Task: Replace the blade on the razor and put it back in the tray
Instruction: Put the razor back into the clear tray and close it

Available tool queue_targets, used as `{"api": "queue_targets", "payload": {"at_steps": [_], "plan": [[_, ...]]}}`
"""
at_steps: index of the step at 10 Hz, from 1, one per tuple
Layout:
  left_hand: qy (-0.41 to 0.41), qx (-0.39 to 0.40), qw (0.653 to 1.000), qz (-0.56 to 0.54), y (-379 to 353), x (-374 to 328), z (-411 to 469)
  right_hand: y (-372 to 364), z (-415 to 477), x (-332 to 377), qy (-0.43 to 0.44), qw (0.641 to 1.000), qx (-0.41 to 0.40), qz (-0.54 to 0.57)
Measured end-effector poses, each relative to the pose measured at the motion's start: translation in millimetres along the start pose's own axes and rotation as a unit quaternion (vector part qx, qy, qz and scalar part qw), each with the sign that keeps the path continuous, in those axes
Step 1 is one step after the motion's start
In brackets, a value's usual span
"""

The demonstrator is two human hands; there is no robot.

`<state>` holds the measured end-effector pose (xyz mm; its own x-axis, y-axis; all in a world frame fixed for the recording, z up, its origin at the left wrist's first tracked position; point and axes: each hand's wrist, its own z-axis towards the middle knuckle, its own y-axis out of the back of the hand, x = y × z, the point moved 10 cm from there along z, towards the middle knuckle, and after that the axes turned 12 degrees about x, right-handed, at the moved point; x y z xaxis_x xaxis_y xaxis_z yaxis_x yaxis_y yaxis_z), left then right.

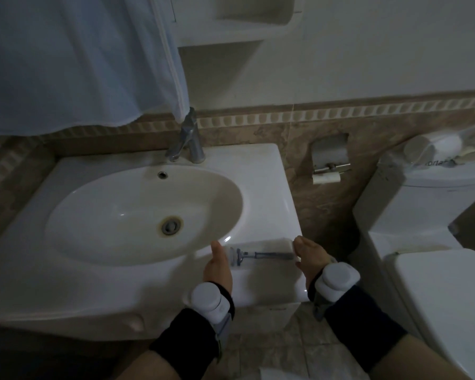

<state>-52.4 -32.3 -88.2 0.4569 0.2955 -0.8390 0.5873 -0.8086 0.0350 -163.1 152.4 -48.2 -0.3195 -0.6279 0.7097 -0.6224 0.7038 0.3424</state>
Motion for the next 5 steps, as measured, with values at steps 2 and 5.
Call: {"api": "queue_targets", "payload": {"at_steps": [2,5], "plan": [[0.006,-0.006,0.999,0.039,-5,-6,-6,-4,5,-3,0.03,0.999,-0.003,0.023],[0.031,-0.023,0.996,0.077,-11,-4,-21,-12,12,-8,0.044,0.999,0.002,-0.013]]}}
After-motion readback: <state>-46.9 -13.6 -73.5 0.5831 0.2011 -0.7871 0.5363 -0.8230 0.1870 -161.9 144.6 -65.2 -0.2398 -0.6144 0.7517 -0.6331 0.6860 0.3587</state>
